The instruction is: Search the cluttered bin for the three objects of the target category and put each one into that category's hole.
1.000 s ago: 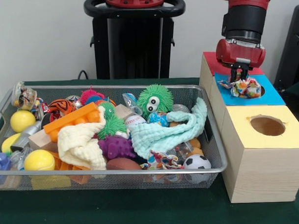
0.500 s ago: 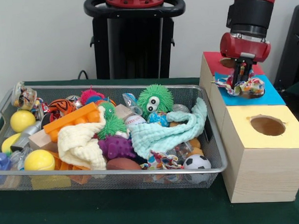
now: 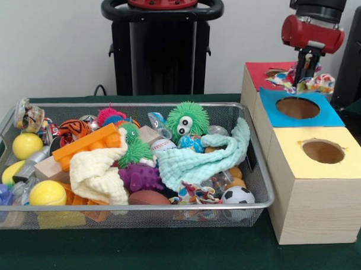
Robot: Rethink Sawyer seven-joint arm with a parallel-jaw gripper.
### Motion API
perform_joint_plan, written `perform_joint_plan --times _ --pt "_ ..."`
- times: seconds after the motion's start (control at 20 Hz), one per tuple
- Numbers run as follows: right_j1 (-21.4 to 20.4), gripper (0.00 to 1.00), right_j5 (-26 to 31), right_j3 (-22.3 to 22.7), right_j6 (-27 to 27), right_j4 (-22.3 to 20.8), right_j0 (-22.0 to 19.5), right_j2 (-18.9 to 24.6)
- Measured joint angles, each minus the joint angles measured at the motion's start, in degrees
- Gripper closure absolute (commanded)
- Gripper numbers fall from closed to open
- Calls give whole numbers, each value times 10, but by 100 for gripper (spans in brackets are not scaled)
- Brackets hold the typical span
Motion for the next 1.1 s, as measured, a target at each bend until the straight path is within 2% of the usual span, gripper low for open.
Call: perform_joint_plan --times 0.25,0.55,1.1 --pt "-2 100 12 -33 0 0 16 -17" --pt "3 100 12 -63 0 0 15 -22" --pt "64 100 12 -118 0 0 15 -40"
